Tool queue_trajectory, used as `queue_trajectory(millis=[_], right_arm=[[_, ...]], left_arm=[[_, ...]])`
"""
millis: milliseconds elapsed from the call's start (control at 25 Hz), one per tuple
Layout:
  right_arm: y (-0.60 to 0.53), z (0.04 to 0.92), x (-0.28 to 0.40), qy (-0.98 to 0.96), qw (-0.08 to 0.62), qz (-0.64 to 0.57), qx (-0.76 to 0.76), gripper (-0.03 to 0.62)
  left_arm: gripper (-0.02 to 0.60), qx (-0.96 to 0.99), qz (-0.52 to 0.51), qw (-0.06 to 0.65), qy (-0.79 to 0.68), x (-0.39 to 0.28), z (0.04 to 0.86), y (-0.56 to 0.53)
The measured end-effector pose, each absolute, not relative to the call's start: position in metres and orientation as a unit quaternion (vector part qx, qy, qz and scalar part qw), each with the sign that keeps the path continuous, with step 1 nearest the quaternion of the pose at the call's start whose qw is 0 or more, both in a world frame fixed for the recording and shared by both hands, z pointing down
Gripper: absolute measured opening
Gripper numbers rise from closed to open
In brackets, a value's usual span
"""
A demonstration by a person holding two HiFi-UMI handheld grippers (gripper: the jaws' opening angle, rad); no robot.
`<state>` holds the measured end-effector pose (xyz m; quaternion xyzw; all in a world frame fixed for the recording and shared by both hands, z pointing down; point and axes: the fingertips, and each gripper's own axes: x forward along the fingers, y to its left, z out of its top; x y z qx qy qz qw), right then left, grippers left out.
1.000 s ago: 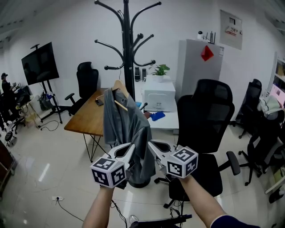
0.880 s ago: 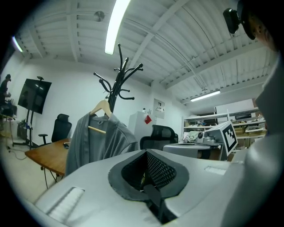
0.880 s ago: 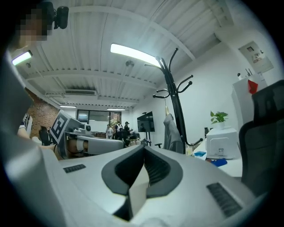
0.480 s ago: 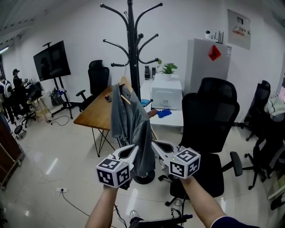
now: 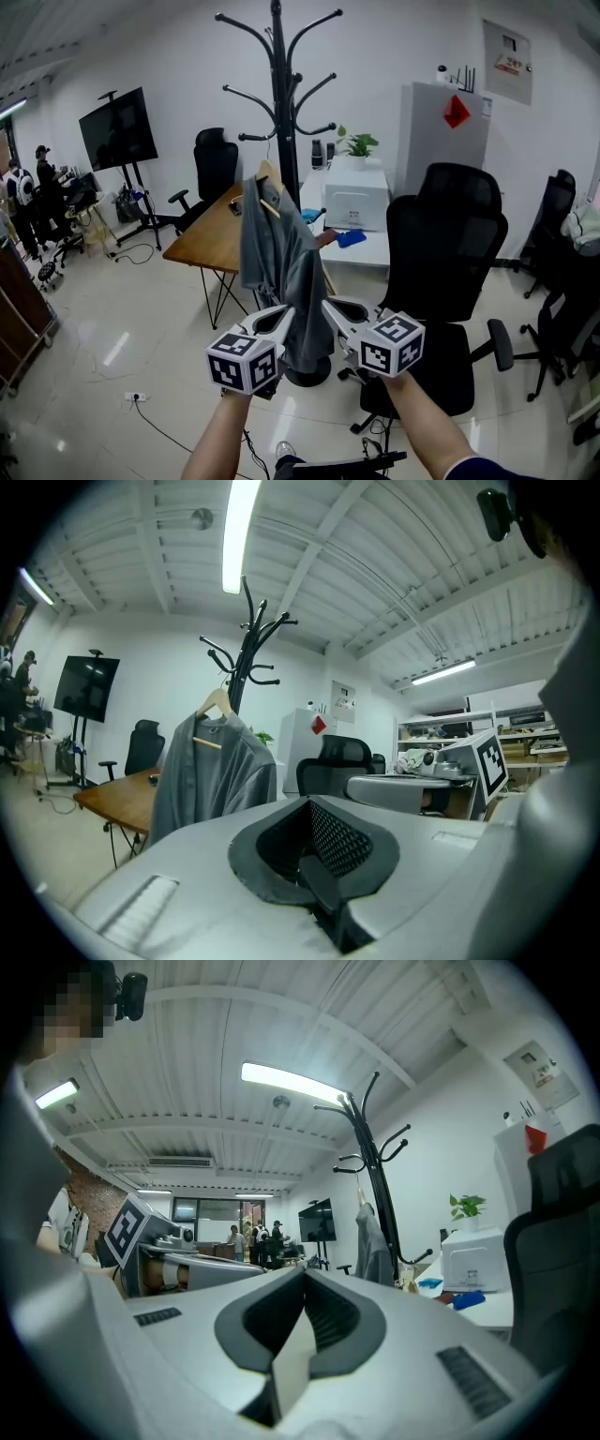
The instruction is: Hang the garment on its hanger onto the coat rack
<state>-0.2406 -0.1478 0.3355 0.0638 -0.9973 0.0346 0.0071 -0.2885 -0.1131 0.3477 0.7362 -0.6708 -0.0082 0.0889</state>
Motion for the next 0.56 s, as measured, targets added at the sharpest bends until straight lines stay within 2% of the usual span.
queue_trajectory(millis=[560], right_arm=[[-0.1453, 0.3380, -0.2301, -0.997, 0.001, 0.040, 0.063, 0.000]], left_arm=[[0.002, 0.734, -0.009, 0.087, -0.674, -0.2793, 0.3493, -0.1086]])
